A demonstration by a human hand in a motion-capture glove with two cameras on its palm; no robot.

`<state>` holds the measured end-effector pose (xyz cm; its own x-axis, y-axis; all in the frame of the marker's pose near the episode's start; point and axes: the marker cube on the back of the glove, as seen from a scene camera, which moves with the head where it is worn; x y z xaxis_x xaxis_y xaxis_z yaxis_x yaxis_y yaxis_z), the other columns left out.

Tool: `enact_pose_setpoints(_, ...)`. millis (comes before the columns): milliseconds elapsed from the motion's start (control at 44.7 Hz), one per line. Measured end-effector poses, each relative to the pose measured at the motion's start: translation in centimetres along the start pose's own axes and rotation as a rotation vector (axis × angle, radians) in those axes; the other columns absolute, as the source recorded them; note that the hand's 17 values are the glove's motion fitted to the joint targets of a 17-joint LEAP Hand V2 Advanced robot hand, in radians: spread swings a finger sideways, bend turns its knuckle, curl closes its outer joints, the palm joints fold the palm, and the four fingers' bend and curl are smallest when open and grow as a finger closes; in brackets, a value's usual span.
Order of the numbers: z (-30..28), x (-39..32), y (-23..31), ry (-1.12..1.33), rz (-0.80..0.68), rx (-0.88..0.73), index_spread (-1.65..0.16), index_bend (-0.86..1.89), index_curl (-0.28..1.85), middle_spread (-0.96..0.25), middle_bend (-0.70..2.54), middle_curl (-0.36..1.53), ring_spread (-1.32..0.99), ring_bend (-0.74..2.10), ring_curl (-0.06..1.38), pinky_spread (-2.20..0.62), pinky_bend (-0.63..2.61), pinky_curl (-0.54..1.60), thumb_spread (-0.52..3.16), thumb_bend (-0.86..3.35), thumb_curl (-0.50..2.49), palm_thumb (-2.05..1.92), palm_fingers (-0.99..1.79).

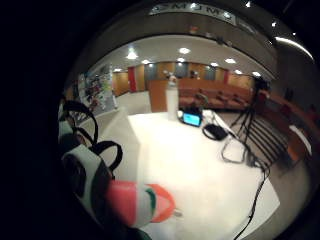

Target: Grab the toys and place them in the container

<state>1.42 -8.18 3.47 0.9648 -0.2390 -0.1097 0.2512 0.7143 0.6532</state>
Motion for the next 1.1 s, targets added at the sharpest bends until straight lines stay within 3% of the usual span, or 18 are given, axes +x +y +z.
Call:
enact_pose_setpoints(89,0.4,-3.5,-5.3,0.01,0.166,0.028,-0.3,0.7,0.6,-0.29,1.34,0.76,-0.31,1.58,0.6,-0.44,1.11,0.57,1.65,0.11,0.24,-0.01,1.24)
enact_pose_setpoints(156,1.7,-5.6,-7.7,0.05,0.07,0.024,-0.3,0.72,0.62,-0.29,1.35,0.77,-0.31,1.59,0.61,-0.44,1.13,0.58,1.65,0.13,0.24,0.0,1.22)
enact_pose_setpoints(246,4.8,-7.6,-11.1,0.057,0.09,-0.032,-0.29,0.73,0.65,-0.28,1.37,0.78,-0.3,1.61,0.61,-0.44,1.14,0.59,1.64,0.14,0.25,-0.01,1.2)
enact_pose_setpoints(335,8.6,-7.5,-12.3,0.125,-0.119,-0.128,-0.28,0.74,0.68,-0.27,1.38,0.78,-0.3,1.62,0.61,-0.44,1.14,0.59,1.63,0.15,0.26,0.0,1.19)
enact_pose_setpoints(447,13.3,-7.7,-14.5,0.087,0.142,-0.245,-0.28,0.75,0.71,-0.27,1.38,0.79,-0.29,1.62,0.61,-0.43,1.15,0.59,1.63,0.17,0.27,0.0,1.17)
enact_pose_setpoints(536,16.4,-7.5,-14.0,0.113,0.019,-0.341,-0.27,0.75,0.73,-0.26,1.39,0.79,-0.29,1.62,0.61,-0.43,1.15,0.59,1.62,0.17,0.27,-0.01,1.17)
enact_pose_setpoints(603,18.3,-6.0,-13.1,0.152,0.038,-0.444,-0.27,0.74,0.74,-0.26,1.35,0.77,-0.29,1.58,0.59,-0.43,1.12,0.58,1.59,0.17,0.28,0.0,1.13)
enact_pose_setpoints(670,18.9,-5.1,-12.1,0.153,0.065,-0.542,-0.28,0.56,0.71,-0.26,1.21,0.71,-0.28,1.48,0.56,-0.42,1.1,0.56,1.42,0.04,0.24,-0.13,0.82)
enact_pose_setpoints(715,18.8,-4.6,-11.6,0.179,0.127,-0.566,-0.28,0.45,0.72,-0.26,1.08,0.68,-0.3,1.39,0.55,-0.35,1.06,0.58,1.26,-0.05,0.24,-0.17,0.22)
enact_pose_setpoints(760,18.3,-4.6,-11.2,0.201,0.153,-0.565,-0.29,0.36,0.72,-0.25,1.05,0.67,-0.29,1.34,0.56,-0.3,1.11,0.62,1.18,-0.09,0.23,-0.17,0.02)
enact_pose_setpoints(849,15.9,-4.4,-9.8,0.187,0.15,-0.561,-0.32,0.14,0.57,-0.25,1.0,0.61,-0.3,1.24,0.46,-0.25,1.13,0.52,1.07,-0.11,0.23,-0.15,0.06)
enact_pose_setpoints(961,11.8,-2.8,-6.3,0.127,0.067,-0.588,-0.33,0.12,0.46,-0.25,0.94,0.57,-0.32,1.2,0.39,-0.21,1.13,0.46,0.99,-0.11,0.22,-0.16,0.12)
enact_pose_setpoints(1095,7.9,0.9,-2.0,0.217,0.385,-0.606,-0.35,0.16,0.44,-0.25,0.9,0.54,-0.32,1.19,0.39,-0.18,1.11,0.44,0.95,-0.12,0.21,-0.16,0.15)
